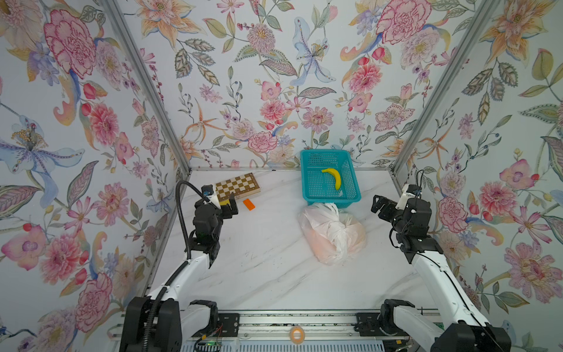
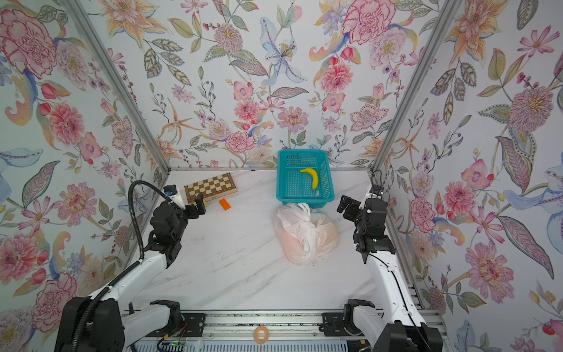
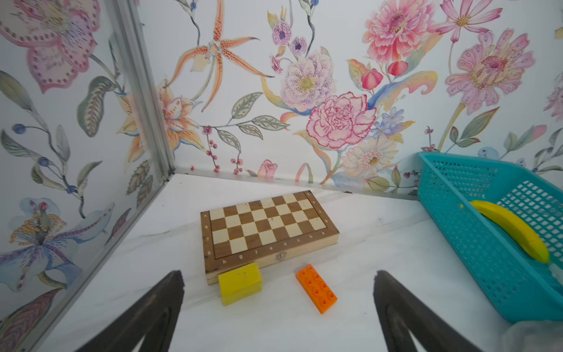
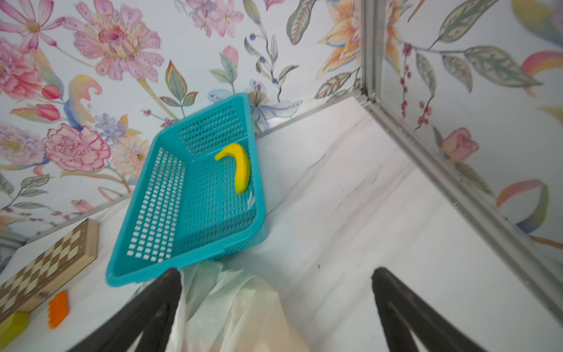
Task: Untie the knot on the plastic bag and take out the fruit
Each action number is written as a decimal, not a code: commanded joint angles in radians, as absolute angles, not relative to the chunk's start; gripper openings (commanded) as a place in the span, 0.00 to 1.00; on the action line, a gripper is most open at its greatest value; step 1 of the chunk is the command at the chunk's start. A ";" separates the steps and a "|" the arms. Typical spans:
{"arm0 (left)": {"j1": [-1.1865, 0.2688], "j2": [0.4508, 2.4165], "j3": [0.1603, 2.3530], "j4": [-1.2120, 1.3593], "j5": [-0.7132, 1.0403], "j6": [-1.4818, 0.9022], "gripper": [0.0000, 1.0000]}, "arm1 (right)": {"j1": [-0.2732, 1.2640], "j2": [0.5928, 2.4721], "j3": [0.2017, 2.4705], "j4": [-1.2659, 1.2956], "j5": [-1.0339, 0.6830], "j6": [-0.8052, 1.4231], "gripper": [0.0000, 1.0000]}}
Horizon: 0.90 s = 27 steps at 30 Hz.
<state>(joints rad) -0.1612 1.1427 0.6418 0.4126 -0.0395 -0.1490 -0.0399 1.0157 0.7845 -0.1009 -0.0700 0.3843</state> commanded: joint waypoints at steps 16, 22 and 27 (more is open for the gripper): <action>-0.649 1.617 1.358 -0.272 0.139 -0.545 0.91 | 0.078 1.136 0.990 -0.751 -0.392 0.608 0.71; -0.772 1.796 1.550 -0.382 0.179 -0.514 0.84 | 0.130 1.206 0.970 -0.752 -0.318 0.657 0.69; -0.834 1.907 1.648 -0.418 0.199 -0.467 0.78 | 0.139 1.249 0.941 -0.714 -0.274 0.663 0.70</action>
